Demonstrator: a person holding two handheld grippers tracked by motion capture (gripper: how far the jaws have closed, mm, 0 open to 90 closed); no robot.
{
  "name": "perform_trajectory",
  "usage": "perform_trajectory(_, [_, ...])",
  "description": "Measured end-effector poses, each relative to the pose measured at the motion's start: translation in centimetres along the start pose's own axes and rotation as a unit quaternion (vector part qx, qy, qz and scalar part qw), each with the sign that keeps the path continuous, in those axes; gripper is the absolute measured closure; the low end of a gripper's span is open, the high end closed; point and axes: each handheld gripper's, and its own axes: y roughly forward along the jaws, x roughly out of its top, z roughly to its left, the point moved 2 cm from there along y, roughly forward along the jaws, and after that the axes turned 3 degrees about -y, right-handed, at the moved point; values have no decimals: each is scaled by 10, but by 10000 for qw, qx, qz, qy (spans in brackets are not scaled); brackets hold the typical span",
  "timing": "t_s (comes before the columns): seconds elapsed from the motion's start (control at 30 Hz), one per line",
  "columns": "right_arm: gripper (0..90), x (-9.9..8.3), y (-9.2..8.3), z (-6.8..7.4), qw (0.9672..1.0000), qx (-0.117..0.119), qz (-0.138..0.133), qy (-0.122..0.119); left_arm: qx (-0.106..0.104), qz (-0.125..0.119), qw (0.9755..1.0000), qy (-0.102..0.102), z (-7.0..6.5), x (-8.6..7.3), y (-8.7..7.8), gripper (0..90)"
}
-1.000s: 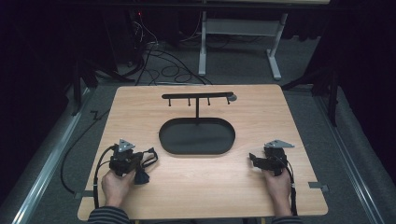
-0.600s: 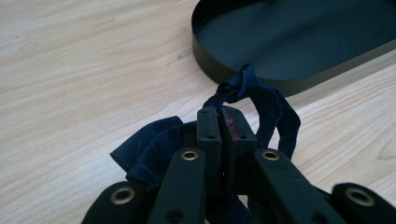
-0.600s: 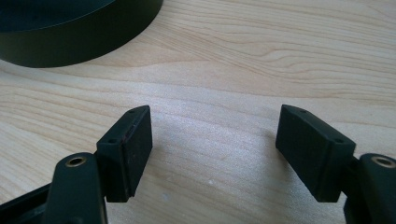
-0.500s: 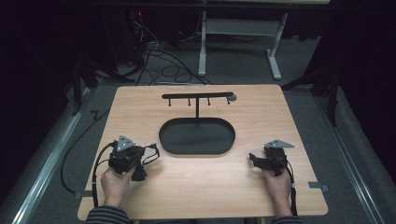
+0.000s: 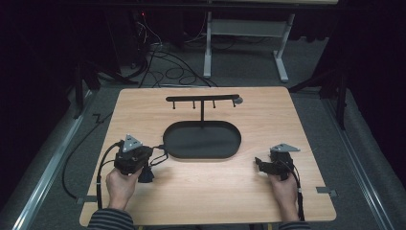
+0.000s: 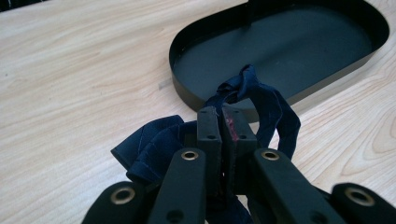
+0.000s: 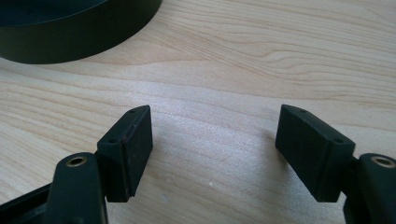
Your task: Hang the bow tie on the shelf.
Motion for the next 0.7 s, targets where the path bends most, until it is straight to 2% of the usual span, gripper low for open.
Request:
perform_trajectory(0.2, [287,0,0,0,10000,16,-5,26,-150,-116,9998,-35,-2,10,-4,866])
perform_trajectory(0.4, [287,0,0,0,10000,22,-9,46,-261,-194,9995,30,-6,19,-6,866])
perform_trajectory(0.7, [287,0,0,-1,10000,25,-7,45,-328,-135,9992,157,-12,24,-5,866])
